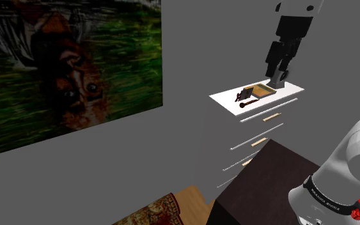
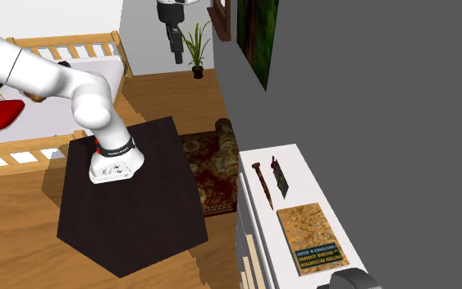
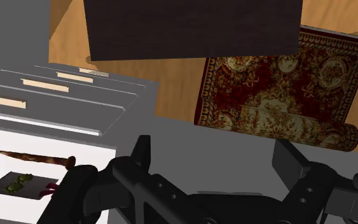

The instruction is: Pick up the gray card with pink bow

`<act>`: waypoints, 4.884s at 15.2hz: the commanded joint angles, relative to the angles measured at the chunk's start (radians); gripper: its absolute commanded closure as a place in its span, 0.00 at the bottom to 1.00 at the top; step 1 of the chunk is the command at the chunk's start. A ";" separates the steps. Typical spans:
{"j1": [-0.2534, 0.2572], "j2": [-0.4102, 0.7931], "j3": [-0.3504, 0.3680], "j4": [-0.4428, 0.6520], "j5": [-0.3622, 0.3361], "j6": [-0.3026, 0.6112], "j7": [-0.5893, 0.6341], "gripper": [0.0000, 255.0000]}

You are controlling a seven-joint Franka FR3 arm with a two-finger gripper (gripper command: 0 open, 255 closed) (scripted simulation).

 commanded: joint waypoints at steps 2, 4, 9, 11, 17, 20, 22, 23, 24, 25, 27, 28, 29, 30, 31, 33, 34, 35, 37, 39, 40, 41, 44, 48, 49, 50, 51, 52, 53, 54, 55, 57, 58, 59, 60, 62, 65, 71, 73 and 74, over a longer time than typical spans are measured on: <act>0.000 -0.008 -0.026 -0.020 -0.018 0.014 -0.046 0.00; 0.000 -0.018 -0.079 -0.056 -0.056 0.045 -0.138 0.00; 0.000 -0.003 -0.219 -0.112 -0.151 0.136 -0.367 0.00; 0.002 0.019 -0.278 -0.122 -0.185 0.177 -0.458 0.00; 0.028 0.143 -0.460 -0.104 -0.260 0.315 -0.734 0.00; 0.061 0.234 -0.556 -0.070 -0.270 0.387 -0.876 0.00; 0.089 0.304 -0.621 -0.040 -0.261 0.434 -0.976 0.00; 0.106 0.342 -0.655 -0.022 -0.251 0.458 -1.028 0.00; 0.124 0.383 -0.689 -0.002 -0.237 0.481 -1.081 0.00; 0.144 0.426 -0.724 0.019 -0.218 0.503 -1.138 0.00; 0.185 0.521 -0.794 0.065 -0.161 0.544 -1.259 0.00; 0.205 0.575 -0.827 0.090 -0.121 0.563 -1.326 0.00; 0.224 0.633 -0.859 0.117 -0.073 0.579 -1.397 0.00; 0.239 0.696 -0.888 0.147 -0.017 0.592 -1.474 0.00; 0.245 0.763 -0.907 0.178 0.048 0.601 -1.554 0.00; 0.229 0.902 -0.919 0.247 0.185 0.603 -1.714 0.00; 0.203 0.966 -0.905 0.285 0.246 0.598 -1.785 0.00; 0.171 1.025 -0.885 0.324 0.299 0.591 -1.849 0.00; 0.096 1.127 -0.828 0.407 0.378 0.575 -1.953 0.00; 0.028 1.218 -0.776 0.495 0.437 0.555 -2.036 0.00; -0.003 1.261 -0.751 0.540 0.461 0.545 -2.072 0.00; -0.033 1.302 -0.728 0.588 0.481 0.534 -2.105 0.00; -0.079 1.370 -0.689 0.658 0.512 0.525 -2.152 0.00; -0.089 1.399 -0.672 0.646 0.534 0.561 -2.166 0.00; -0.092 1.406 -0.668 0.644 0.539 0.570 -2.170 0.00; -0.095 1.414 -0.664 0.642 0.545 0.578 -2.174 0.00; -0.096 1.418 -0.661 0.641 0.549 0.583 -2.176 0.00; -0.096 1.418 -0.661 0.641 0.549 0.583 -2.176 0.00; -0.096 1.418 -0.661 0.639 0.549 0.584 -2.177 1.00; -0.096 1.418 -0.661 0.640 0.548 0.584 -2.176 1.00; -0.096 1.418 -0.661 0.640 0.548 0.584 -2.176 1.00; -0.096 1.418 -0.661 0.640 0.548 0.584 -2.176 1.00; -0.096 1.418 -0.661 0.640 0.548 0.583 -2.176 1.00; -0.096 1.418 -0.661 0.640 0.548 0.583 -2.176 1.00; -0.096 1.418 -0.661 0.640 0.548 0.583 -2.176 1.00; -0.096 1.418 -0.661 0.641 0.549 0.583 -2.176 1.00; -0.088 1.396 -0.674 0.647 0.531 0.557 -2.165 1.00; -0.074 1.353 -0.698 0.667 0.498 0.503 -2.143 1.00; -0.070 1.340 -0.705 0.675 0.488 0.484 -2.136 1.00; -0.068 1.334 -0.709 0.680 0.482 0.475 -2.133 1.00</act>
